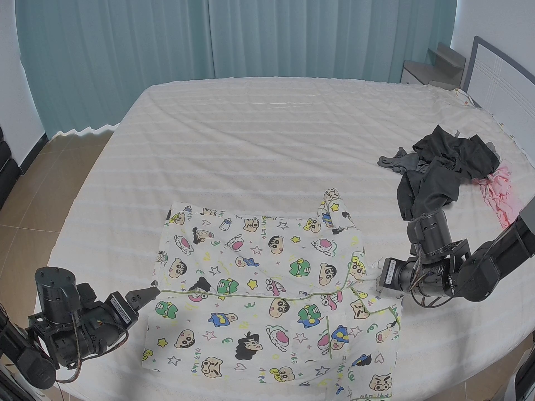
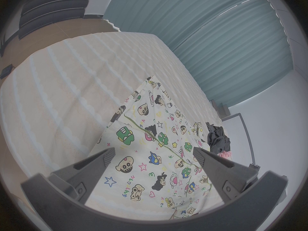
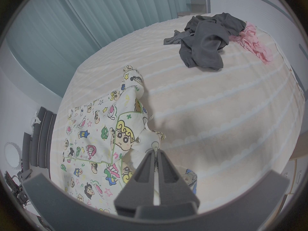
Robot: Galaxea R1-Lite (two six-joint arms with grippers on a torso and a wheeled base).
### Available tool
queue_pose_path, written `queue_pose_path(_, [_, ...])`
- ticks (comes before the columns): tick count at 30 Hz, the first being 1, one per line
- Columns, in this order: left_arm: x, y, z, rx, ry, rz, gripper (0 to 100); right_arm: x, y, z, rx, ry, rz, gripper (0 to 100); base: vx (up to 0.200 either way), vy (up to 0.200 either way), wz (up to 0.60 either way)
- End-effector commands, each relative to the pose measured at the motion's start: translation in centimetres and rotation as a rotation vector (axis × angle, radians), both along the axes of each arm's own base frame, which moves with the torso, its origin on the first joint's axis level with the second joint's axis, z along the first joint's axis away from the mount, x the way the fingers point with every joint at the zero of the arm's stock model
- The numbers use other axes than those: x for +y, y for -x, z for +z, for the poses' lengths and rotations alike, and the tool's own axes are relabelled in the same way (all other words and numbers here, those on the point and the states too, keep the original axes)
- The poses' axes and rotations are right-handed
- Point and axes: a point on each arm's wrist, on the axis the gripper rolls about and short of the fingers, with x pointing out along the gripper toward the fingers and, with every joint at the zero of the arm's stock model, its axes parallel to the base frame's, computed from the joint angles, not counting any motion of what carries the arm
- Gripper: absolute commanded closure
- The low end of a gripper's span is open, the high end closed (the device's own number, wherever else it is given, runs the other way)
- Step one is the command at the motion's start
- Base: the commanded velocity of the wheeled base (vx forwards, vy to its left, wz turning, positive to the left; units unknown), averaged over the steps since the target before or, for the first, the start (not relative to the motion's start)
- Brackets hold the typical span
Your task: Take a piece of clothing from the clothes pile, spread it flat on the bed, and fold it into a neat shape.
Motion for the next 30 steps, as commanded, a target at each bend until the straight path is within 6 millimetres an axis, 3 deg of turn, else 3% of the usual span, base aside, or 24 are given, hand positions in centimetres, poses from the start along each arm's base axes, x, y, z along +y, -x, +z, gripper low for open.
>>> queue_pose_path(1, [0.1, 0.2, -0.2, 0.01, -0.003, 0.001, 0, -0.7, 0.2, 0.4, -0.014, 0.015, -0.023, 100, 0.0, 0.0, 0.0])
queue_pose_path(7, [0.1, 0.2, -0.1, 0.008, -0.002, 0.001, 0, -1.6, -0.1, 0.6, -0.037, 0.085, -0.052, 100, 0.0, 0.0, 0.0])
queue_pose_path(17, [0.1, 0.2, -0.2, 0.011, -0.004, 0.0, 0, -1.5, 0.3, -1.3, 0.017, 0.169, -0.02, 100, 0.0, 0.0, 0.0])
queue_pose_path(18, [0.1, 0.2, -0.2, 0.012, -0.004, -0.001, 0, -1.4, 0.2, -1.7, 0.029, 0.177, -0.015, 0, 0.0, 0.0, 0.0])
queue_pose_path(22, [0.0, 0.2, -0.2, 0.014, -0.003, 0.0, 0, -0.9, -0.3, -3.0, 0.056, 0.155, 0.015, 0, 0.0, 0.0, 0.0])
queue_pose_path(27, [0.0, 0.2, -0.3, 0.016, -0.004, 0.0, 0, -1.0, -0.4, -3.0, 0.047, 0.066, 0.055, 0, 0.0, 0.0, 0.0])
queue_pose_path(30, [0.0, 0.2, -0.3, 0.016, -0.004, 0.0, 0, -2.7, -1.5, -2.6, 0.024, 0.025, -0.028, 0, 0.0, 0.0, 0.0])
